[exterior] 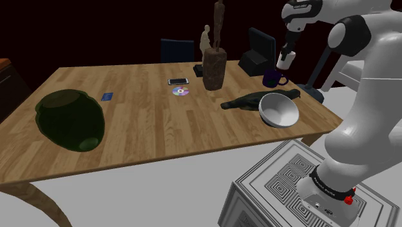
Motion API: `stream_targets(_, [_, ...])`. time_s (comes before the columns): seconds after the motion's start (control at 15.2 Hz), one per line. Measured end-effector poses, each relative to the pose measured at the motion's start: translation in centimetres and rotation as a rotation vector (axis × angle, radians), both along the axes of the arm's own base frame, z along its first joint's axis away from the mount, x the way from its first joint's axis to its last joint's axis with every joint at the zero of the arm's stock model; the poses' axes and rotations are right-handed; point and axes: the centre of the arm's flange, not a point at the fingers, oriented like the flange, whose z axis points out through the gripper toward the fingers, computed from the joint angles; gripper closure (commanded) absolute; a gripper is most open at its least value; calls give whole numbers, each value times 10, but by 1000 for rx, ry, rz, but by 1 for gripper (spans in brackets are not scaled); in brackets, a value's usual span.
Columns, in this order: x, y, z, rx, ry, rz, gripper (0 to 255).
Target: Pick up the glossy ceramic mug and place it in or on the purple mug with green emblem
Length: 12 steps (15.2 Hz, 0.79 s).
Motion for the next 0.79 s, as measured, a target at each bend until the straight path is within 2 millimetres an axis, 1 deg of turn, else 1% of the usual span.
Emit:
stream_targets(0.26, [-2, 2, -23, 0, 0, 0, 255])
stream_targets(0.46, [-2, 2, -36, 0, 0, 0, 255])
stream_targets(0.79, [-1, 1, -38, -1, -1, 0, 255])
